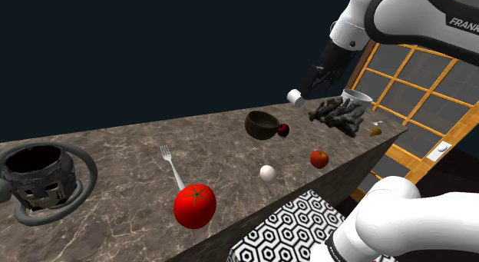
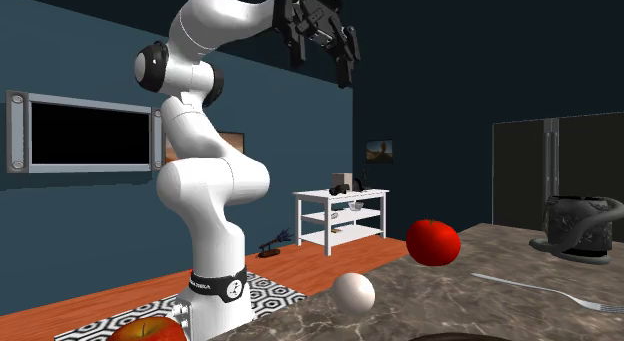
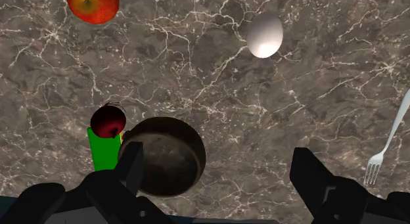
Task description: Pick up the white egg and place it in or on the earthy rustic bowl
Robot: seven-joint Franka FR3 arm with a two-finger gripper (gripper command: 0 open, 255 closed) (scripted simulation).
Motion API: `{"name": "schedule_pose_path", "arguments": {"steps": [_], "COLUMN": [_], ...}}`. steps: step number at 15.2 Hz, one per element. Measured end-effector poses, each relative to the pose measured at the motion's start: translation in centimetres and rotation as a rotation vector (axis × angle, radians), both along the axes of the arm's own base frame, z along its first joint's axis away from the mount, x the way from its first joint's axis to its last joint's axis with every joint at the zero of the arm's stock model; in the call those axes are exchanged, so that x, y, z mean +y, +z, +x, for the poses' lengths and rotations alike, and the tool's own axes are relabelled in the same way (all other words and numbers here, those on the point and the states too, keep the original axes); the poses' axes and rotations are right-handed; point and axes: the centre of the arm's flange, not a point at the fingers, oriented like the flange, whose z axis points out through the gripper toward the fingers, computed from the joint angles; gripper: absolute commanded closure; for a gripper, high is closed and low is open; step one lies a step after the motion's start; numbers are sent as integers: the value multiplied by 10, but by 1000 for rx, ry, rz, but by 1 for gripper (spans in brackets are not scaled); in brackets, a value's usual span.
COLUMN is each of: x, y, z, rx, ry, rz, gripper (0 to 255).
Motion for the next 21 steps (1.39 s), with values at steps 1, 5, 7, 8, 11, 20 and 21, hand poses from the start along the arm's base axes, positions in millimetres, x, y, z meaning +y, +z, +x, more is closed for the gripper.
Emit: {"name": "schedule_pose_path", "arguments": {"steps": [1,5,7,8,11,20,21], "x": [0,3,6,8,10,28,33], "y": [0,-38,-65,-78,-113,-229,-240], "z": [0,5,8,8,15,23,25], "rx": [0,17,28,33,50,98,104], "ry": [0,7,11,13,20,40,43], "rz": [0,22,36,43,65,132,139], "gripper": [0,0,0,0,0,0,0]}}
